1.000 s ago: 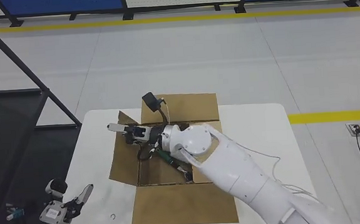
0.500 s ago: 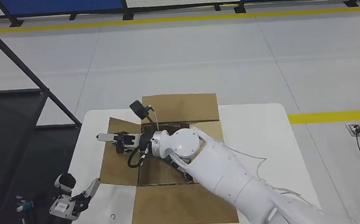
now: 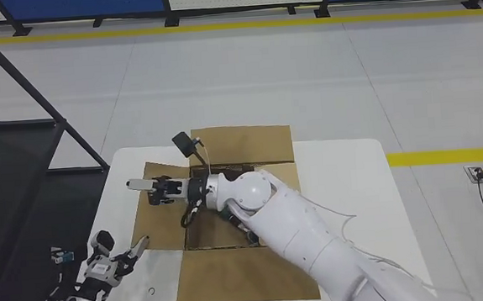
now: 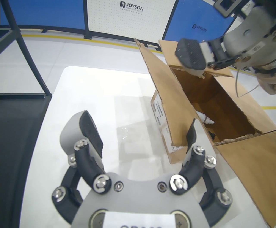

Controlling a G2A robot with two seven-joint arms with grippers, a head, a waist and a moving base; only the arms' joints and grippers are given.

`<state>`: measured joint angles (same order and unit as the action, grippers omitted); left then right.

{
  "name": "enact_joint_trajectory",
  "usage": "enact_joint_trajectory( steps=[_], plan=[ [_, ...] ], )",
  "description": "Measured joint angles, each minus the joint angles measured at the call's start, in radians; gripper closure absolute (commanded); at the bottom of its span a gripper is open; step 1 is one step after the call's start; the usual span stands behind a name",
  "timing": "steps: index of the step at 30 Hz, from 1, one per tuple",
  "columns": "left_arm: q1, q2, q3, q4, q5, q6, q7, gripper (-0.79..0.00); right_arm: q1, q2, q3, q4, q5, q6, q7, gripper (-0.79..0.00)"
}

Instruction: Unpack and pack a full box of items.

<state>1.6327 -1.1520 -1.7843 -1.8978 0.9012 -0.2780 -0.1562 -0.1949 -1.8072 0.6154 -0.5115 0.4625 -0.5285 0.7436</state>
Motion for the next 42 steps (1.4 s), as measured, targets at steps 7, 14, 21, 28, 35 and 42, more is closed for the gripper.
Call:
enact_joint_trajectory(
  steps=[7, 14, 21, 28, 35, 42],
  plan=[
    [-0.023, -0.001, 0.039, 0.056, 0.052, 0.037, -0.028, -0.785, -0.027, 0.046, 0.084, -0.031, -0.033, -0.108, -0.018, -0.785],
    [-0.059, -0.004, 0.093, 0.112, 0.109, 0.072, -0.038, -0.785, -0.106, 0.114, 0.187, -0.151, -0.087, -0.136, -0.029, -0.785],
    [-0.077, -0.005, 0.108, 0.127, 0.122, 0.081, -0.040, -0.785, -0.233, 0.185, 0.304, -0.366, -0.165, -0.074, -0.014, -0.785],
    [-0.054, -0.004, 0.067, 0.064, 0.085, 0.088, -0.027, -0.785, -0.342, 0.229, 0.390, -0.552, -0.230, 0.022, 0.007, -0.785],
    [0.009, -0.005, 0.025, -0.055, 0.092, 0.107, 0.015, -0.785, -0.401, 0.257, 0.445, -0.655, -0.272, 0.079, 0.050, -0.785],
    [0.077, -0.010, -0.010, -0.189, 0.099, 0.144, 0.068, -0.785, -0.468, 0.289, 0.518, -0.752, -0.313, 0.120, 0.112, -0.785]
  ],
)
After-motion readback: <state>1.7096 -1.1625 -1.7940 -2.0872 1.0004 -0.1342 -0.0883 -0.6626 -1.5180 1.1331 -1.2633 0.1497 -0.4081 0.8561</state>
